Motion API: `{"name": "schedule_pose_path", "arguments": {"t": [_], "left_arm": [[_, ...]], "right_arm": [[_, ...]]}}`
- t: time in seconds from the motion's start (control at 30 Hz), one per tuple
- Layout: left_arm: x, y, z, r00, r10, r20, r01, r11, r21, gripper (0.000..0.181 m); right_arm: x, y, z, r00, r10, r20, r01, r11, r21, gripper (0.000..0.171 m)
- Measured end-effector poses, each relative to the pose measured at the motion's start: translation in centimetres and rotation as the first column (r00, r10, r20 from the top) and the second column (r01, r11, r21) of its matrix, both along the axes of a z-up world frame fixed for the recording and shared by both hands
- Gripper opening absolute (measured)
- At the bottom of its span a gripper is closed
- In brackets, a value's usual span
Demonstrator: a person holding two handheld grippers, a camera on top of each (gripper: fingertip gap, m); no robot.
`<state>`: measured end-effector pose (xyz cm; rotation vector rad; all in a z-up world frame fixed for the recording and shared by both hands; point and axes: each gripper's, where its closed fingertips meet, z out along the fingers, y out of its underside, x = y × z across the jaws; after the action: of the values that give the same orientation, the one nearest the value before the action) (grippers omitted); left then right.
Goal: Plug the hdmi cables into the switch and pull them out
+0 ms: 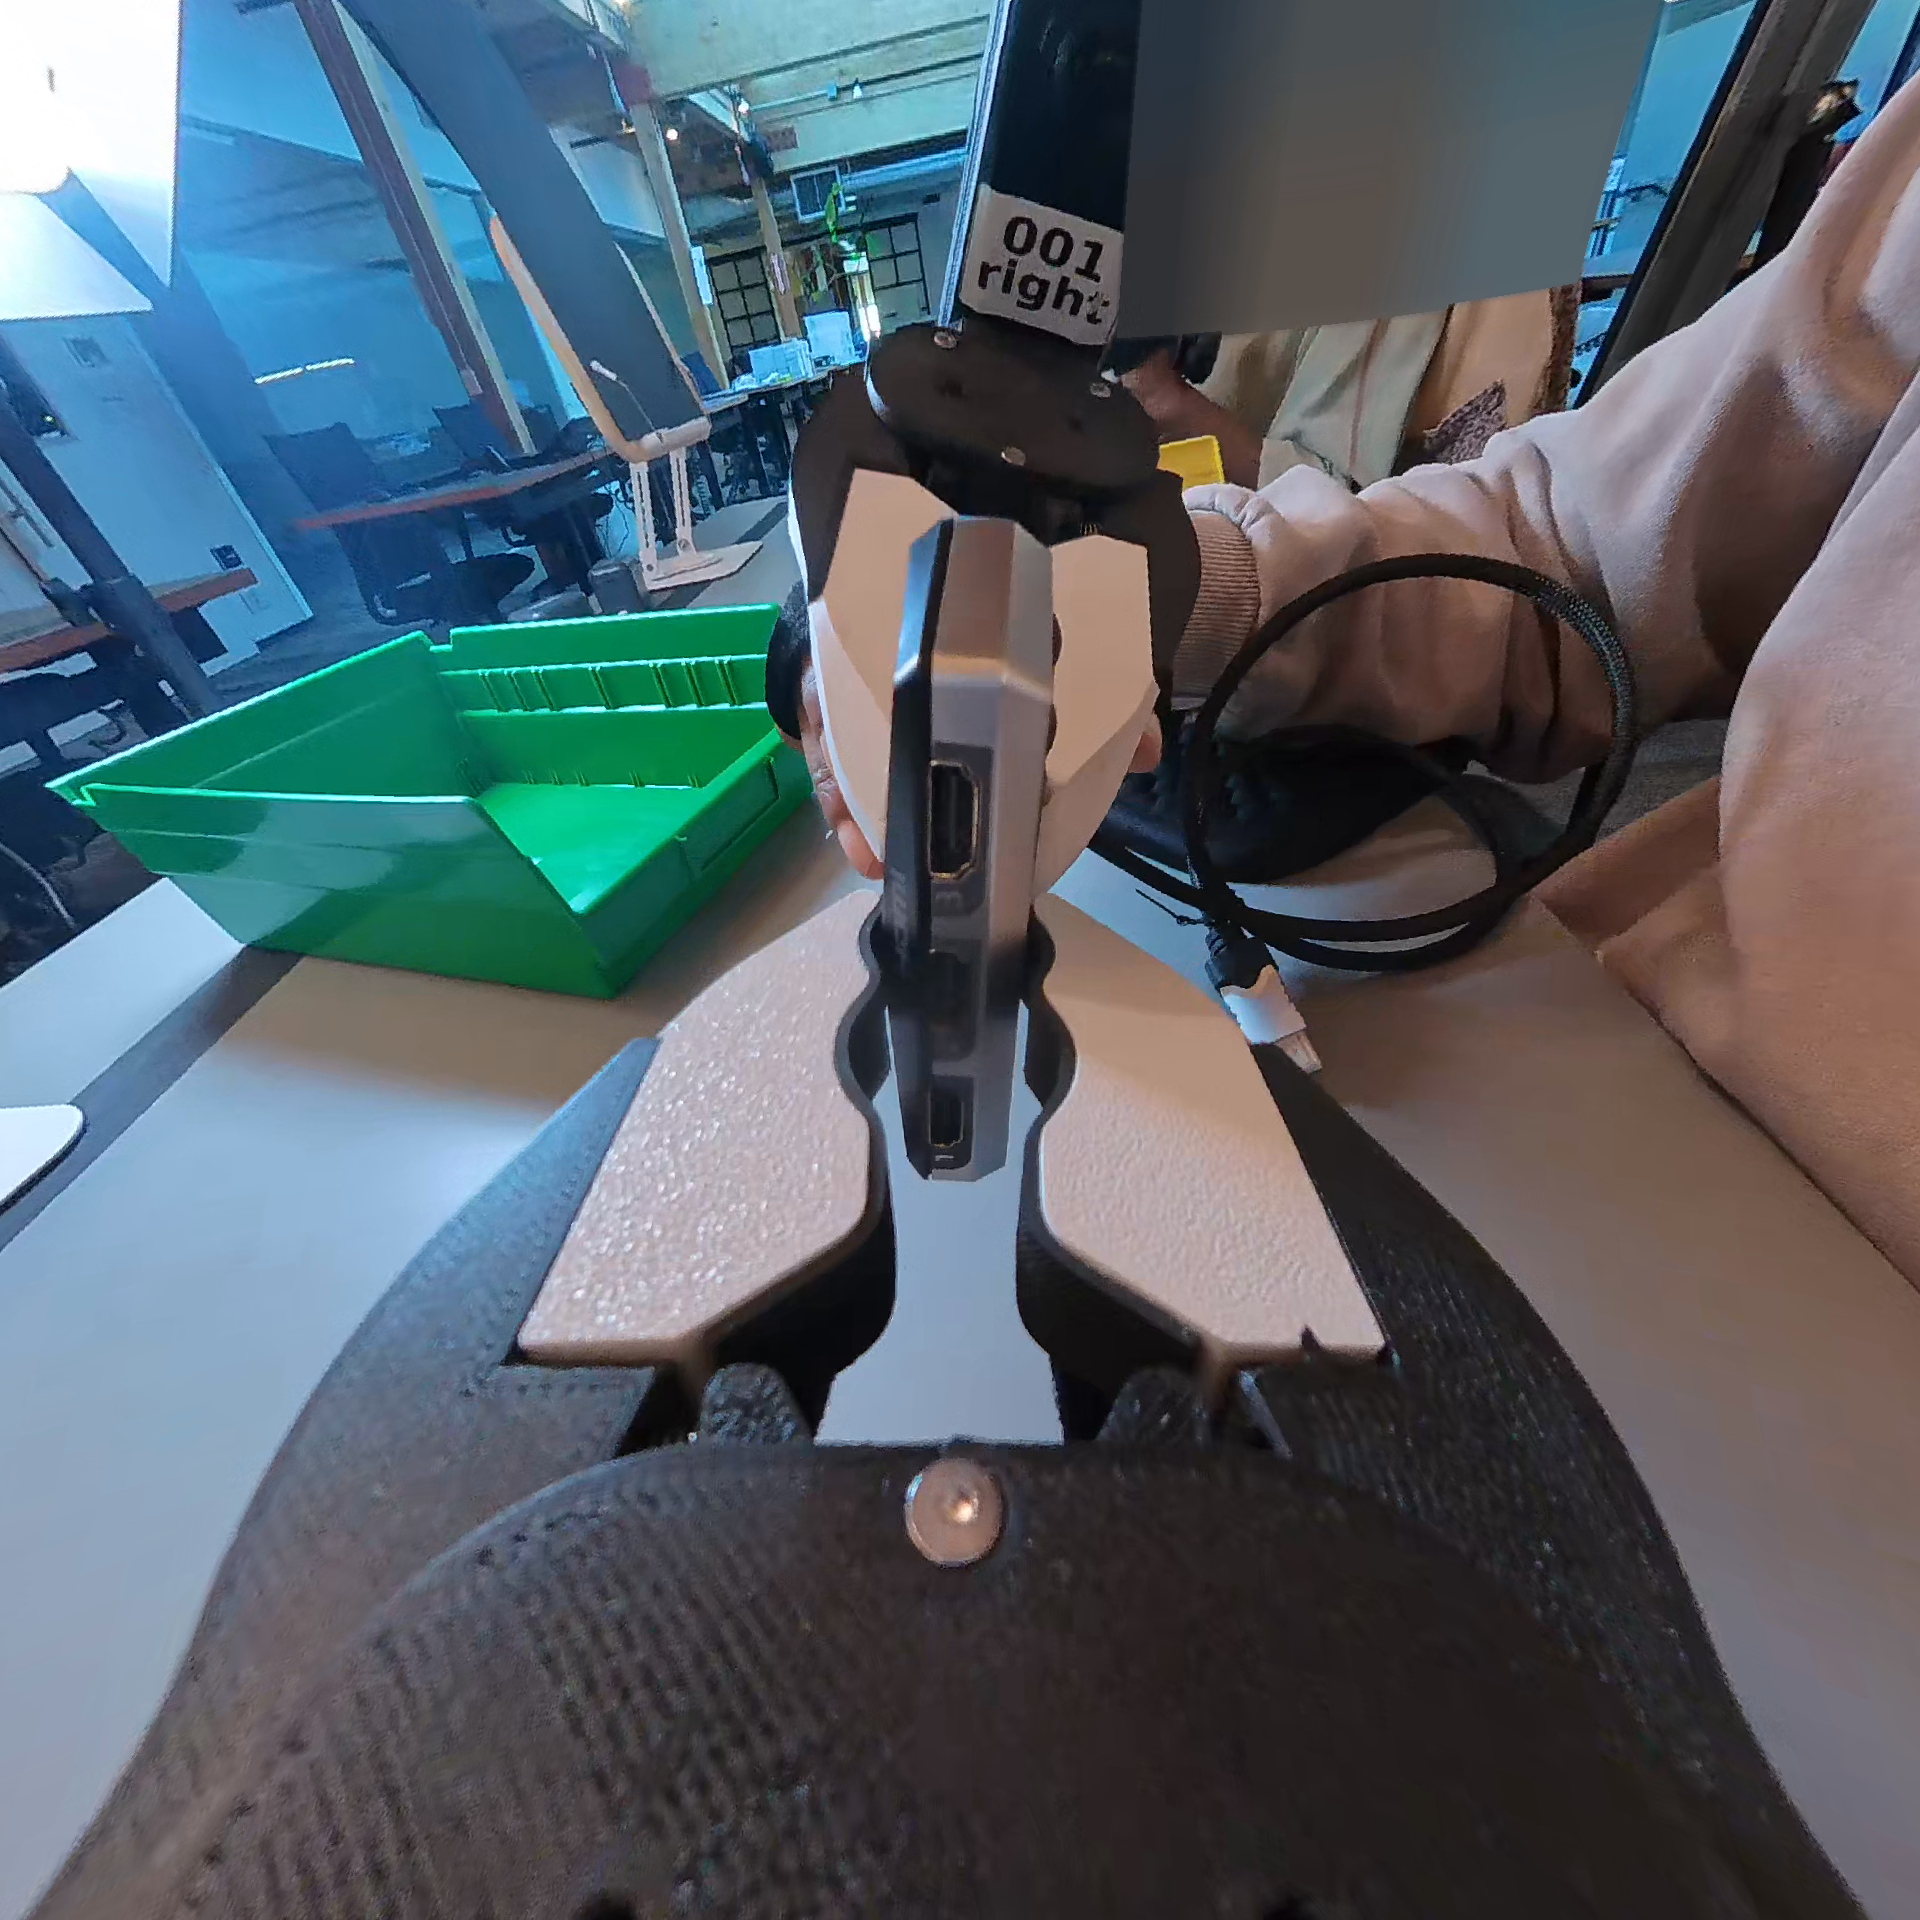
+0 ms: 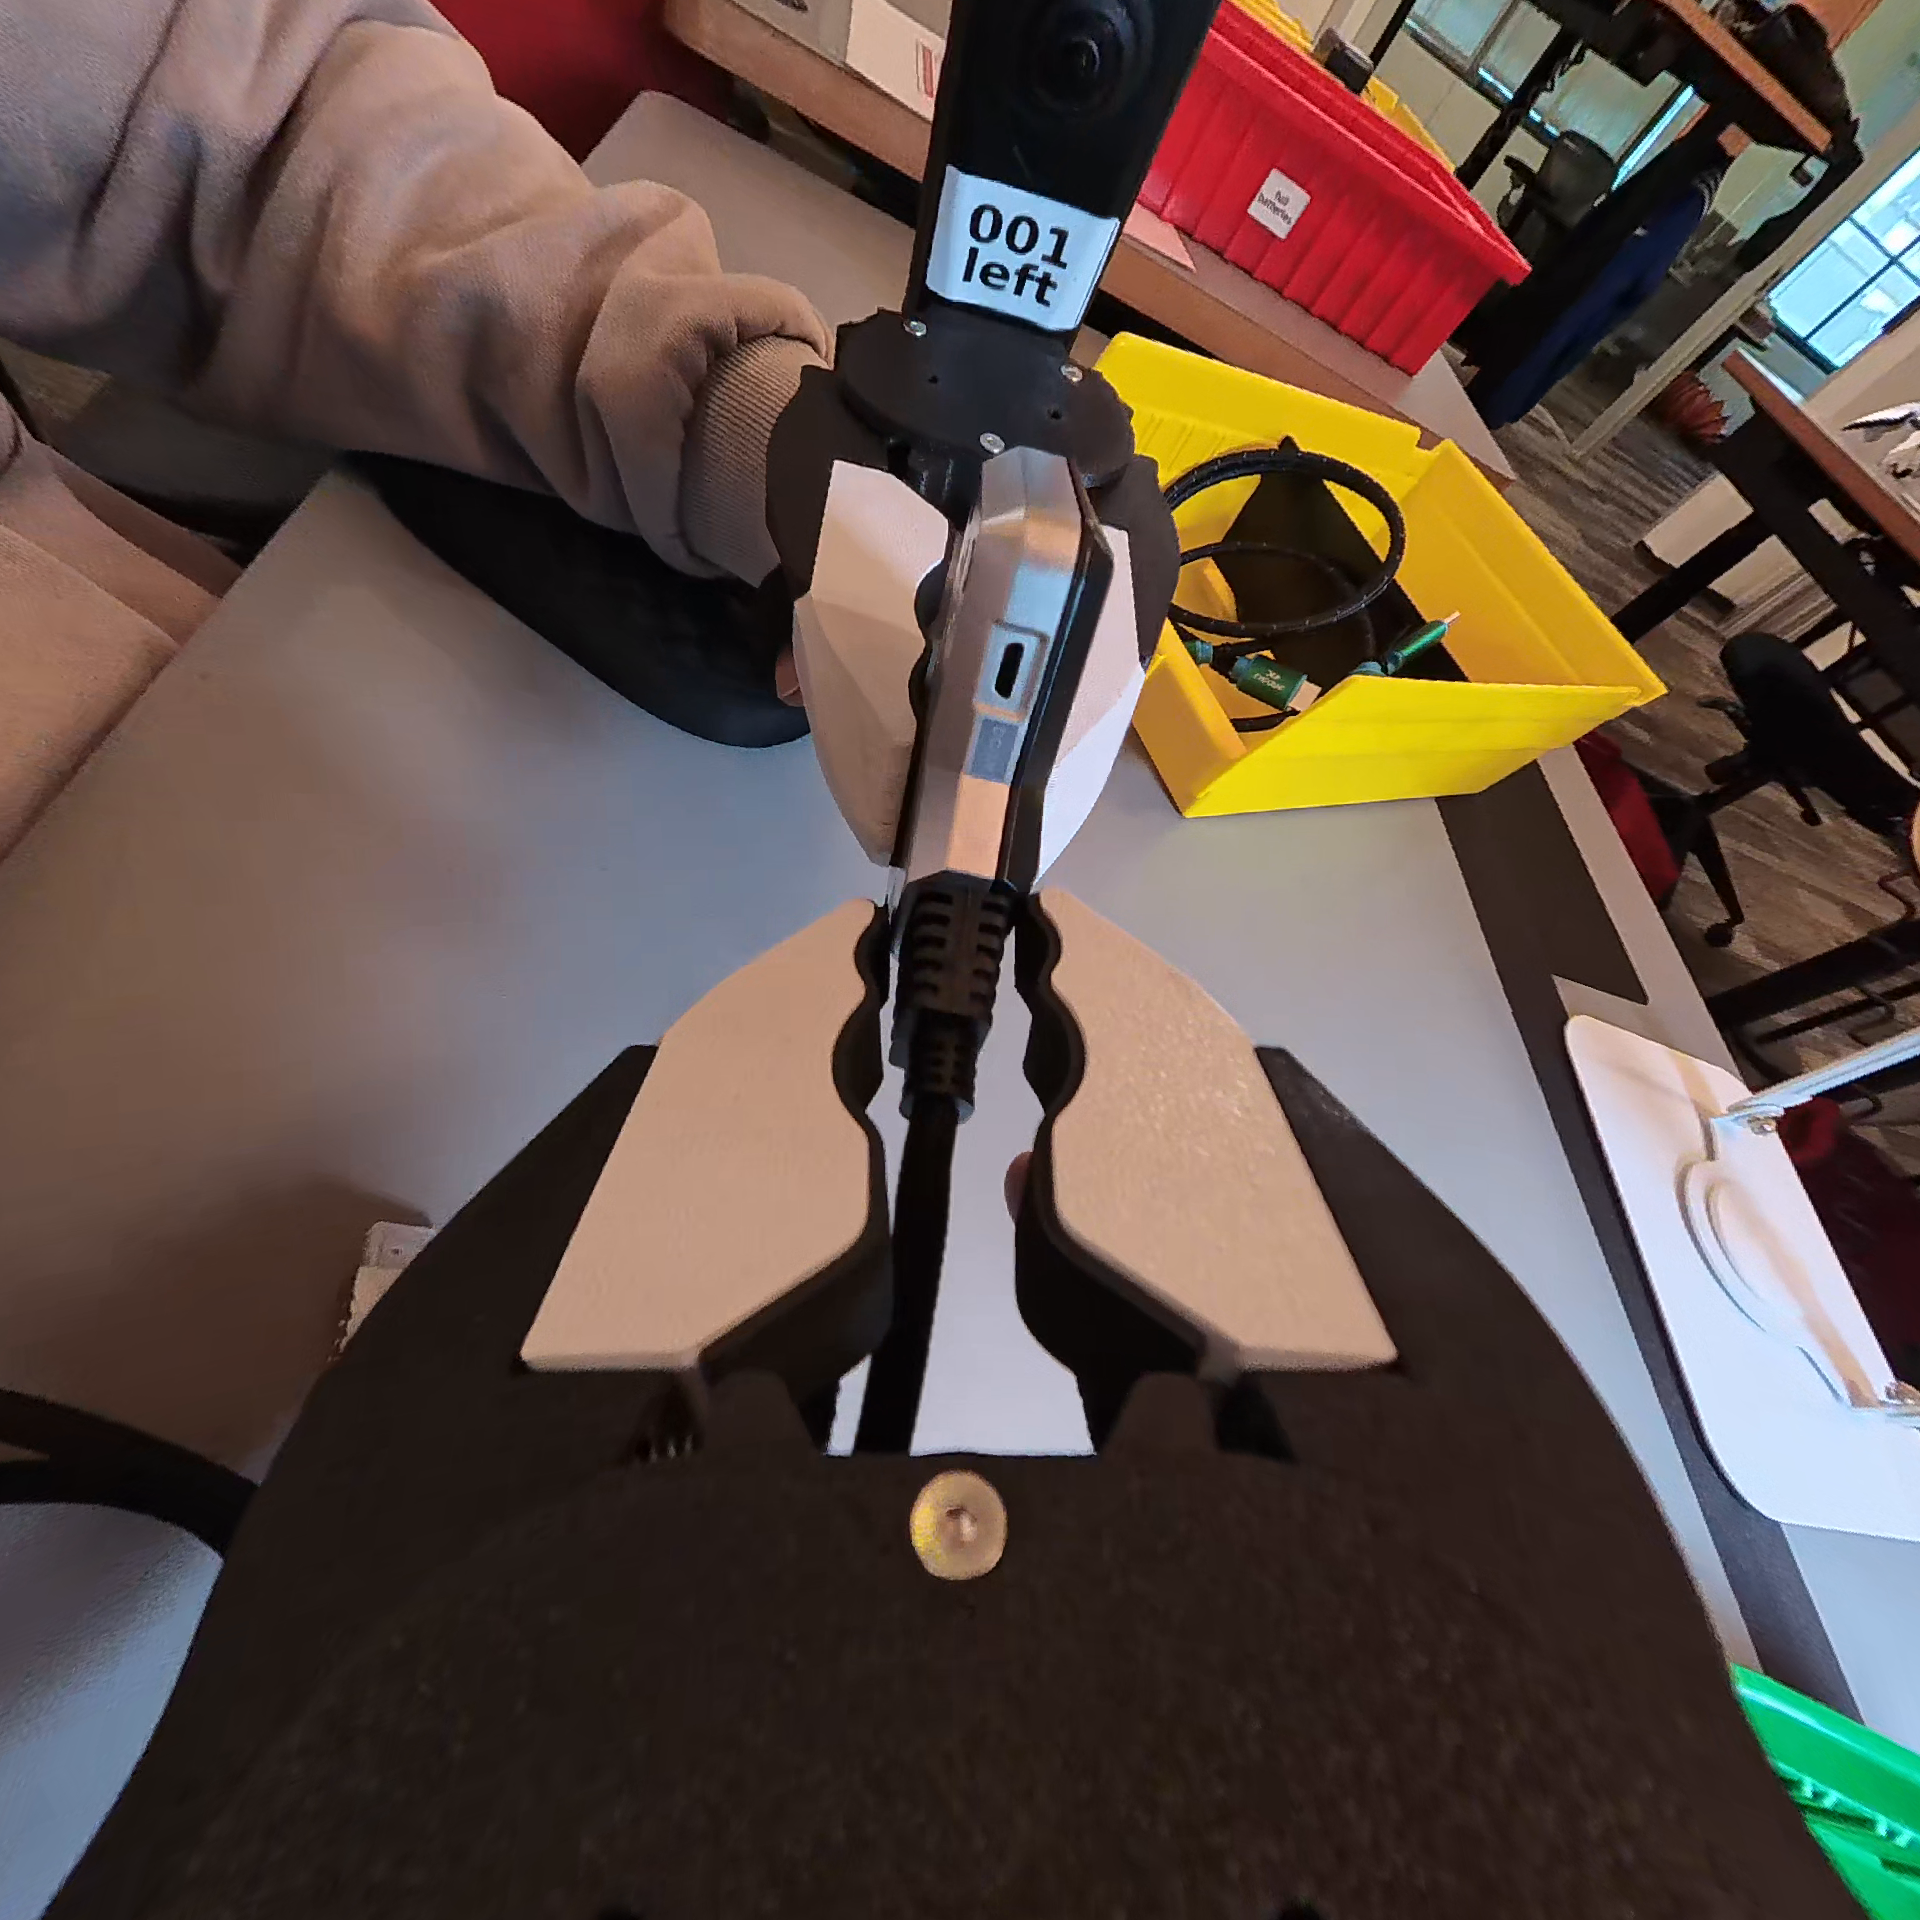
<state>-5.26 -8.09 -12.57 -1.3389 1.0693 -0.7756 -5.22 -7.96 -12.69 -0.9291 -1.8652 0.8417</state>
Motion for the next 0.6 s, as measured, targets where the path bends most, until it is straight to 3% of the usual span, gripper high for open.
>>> {"name": "schedule_pose_path", "arguments": {"t": [0.2, 0.37, 0.5, 0.6], "left_arm": [[0.0, 0.3, -0.3, 0.999, 0.020, -0.026, -0.020, 1.000, 0.000, 0.023], [-2.5, 1.3, 1.9, 0.994, 0.088, 0.068, -0.090, 0.996, 0.020, 0.025], [-8.1, 4.4, 3.9, 0.936, 0.343, 0.076, -0.349, 0.934, 0.074, 0.024], [-14.9, 7.2, 5.6, 0.806, 0.589, 0.066, -0.592, 0.804, 0.058, 0.019]], "right_arm": [[0.4, 0.5, -0.2, 0.999, -0.017, 0.031, 0.016, 1.000, 0.020, 0.022], [1.7, 2.7, 2.0, 0.995, -0.092, -0.050, 0.093, 0.995, 0.027, 0.022], [3.2, 4.2, 4.0, 0.981, -0.141, -0.135, 0.144, 0.989, 0.017, 0.022], [3.9, 4.9, 4.5, 0.974, -0.163, -0.157, 0.169, 0.985, 0.026, 0.021]]}}
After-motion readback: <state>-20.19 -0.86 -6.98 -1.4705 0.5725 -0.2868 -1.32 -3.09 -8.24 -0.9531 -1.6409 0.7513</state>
